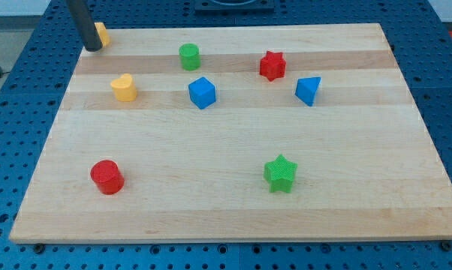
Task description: Push the yellow heart parallel to the left of the green circle
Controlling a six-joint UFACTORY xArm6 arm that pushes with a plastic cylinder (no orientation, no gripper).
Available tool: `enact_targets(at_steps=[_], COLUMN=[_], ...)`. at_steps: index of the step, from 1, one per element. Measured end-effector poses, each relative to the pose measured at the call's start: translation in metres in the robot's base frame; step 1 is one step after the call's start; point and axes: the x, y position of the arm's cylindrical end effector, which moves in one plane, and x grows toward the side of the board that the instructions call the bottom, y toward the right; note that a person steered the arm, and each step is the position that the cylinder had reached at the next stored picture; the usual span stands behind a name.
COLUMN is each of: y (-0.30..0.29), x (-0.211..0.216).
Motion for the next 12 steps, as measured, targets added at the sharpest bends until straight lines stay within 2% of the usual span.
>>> enact_targets(at_steps=[3, 5, 6, 7, 9, 10, 12], y=[0.0, 0.007, 0.043, 0.083, 0.105, 0.1, 0.042], x=[0.012, 0.114, 0.146, 0.147, 0.121, 0.103, 0.087])
